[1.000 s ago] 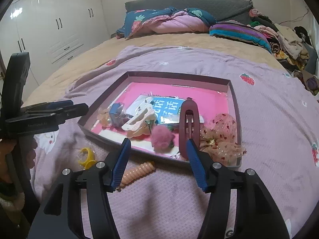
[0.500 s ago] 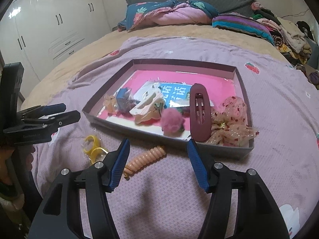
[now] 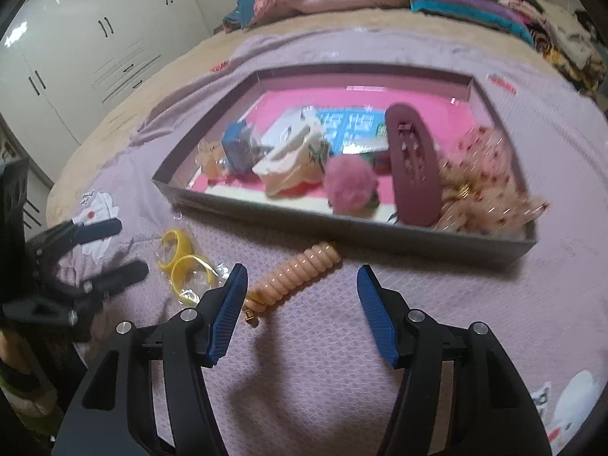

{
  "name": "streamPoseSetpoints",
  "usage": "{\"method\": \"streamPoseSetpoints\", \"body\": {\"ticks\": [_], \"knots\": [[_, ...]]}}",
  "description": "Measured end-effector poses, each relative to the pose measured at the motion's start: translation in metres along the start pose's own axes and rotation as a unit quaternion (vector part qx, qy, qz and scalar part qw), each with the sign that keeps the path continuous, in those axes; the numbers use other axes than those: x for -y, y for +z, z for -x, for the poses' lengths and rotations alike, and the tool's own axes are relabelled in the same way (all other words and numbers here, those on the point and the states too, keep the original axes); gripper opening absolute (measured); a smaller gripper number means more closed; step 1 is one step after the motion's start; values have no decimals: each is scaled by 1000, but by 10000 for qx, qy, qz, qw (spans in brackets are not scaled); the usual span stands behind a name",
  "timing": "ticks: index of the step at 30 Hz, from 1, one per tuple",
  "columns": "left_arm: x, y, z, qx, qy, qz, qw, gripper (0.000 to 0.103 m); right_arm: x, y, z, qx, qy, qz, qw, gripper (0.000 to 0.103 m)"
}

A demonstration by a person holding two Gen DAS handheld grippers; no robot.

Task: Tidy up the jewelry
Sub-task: 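Grasp the yellow hoop earring bag with the left tool while the right tool grasps the orange coil hair tie, then carry the earring bag and coil tie into the tray and open both tools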

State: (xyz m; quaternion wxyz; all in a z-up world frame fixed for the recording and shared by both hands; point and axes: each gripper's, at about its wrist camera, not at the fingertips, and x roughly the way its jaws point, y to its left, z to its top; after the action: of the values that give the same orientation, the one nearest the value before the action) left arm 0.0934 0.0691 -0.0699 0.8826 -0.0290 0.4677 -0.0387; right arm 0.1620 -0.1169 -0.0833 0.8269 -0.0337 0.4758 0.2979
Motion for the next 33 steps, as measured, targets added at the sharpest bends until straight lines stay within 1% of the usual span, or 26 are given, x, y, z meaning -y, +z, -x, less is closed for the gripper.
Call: {"method": "streamPoseSetpoints", "body": {"ticks": [5, 8, 9, 10, 11, 12, 13, 14, 15, 16, 18, 21, 22, 23, 28, 30, 33], "knots": [[11, -6, -8, -132, -139, -179, 9997, 87, 8, 3, -14, -179, 232, -421, 9987, 58], [18, -8, -12, -180, -198, -297, 9992, 87, 8, 6, -20, -238, 311, -505, 9980, 58], [21, -8, -13, -184, -209, -331, 9991, 87, 8, 7, -22, -248, 339, -523, 9977, 56], [22, -7, -14, -182, -214, -343, 9990, 87, 6, 9, -25, -266, 363, -539, 9975, 50], [23, -7, -15, -186, -224, -346, 9990, 87, 5, 9, -26, -272, 356, -536, 9976, 47], [24, -6, -17, -195, -263, -357, 9988, 87, 4, 10, -28, -279, 372, -518, 9976, 34], [26, -4, -19, -200, -276, -364, 9988, 87, 4, 11, -29, -281, 412, -518, 9974, 29], [26, -4, -20, -211, -283, -370, 9987, 87, 4, 12, -29, -285, 495, -544, 9969, 28], [27, -3, -24, -235, -303, -372, 9986, 87, 3, 11, -28, -251, 553, -546, 9967, 24], [29, -3, -26, -252, -324, -370, 9985, 87, 0, 12, -27, -220, 561, -499, 9969, 23], [31, -1, -31, -290, -348, -386, 9982, 90, -4, 11, -20, -104, 521, -371, 9979, 21], [35, 1, -36, -301, -306, -436, 9981, 90, -6, 11, -8, 78, 426, -247, 9988, 17], [37, 2, -38, -311, -276, -485, 9980, 88, -5, 11, -1, 151, 397, -218, 9989, 17], [39, 3, -39, -309, -245, -512, 9979, 79, -4, 10, 4, 222, 365, -207, 9989, 17], [42, 9, -38, -289, -199, -483, 9982, 78, 12, 9, 37, 605, 167, -259, 9977, 17], [42, 12, -32, -234, -297, -443, 9983, 78, 17, 9, 47, 712, 138, -294, 9969, 17], [47, 21, -14, -18, -432, -430, 9981, 78, 27, 9, 67, 928, 45, -296, 9952, 17]]}}
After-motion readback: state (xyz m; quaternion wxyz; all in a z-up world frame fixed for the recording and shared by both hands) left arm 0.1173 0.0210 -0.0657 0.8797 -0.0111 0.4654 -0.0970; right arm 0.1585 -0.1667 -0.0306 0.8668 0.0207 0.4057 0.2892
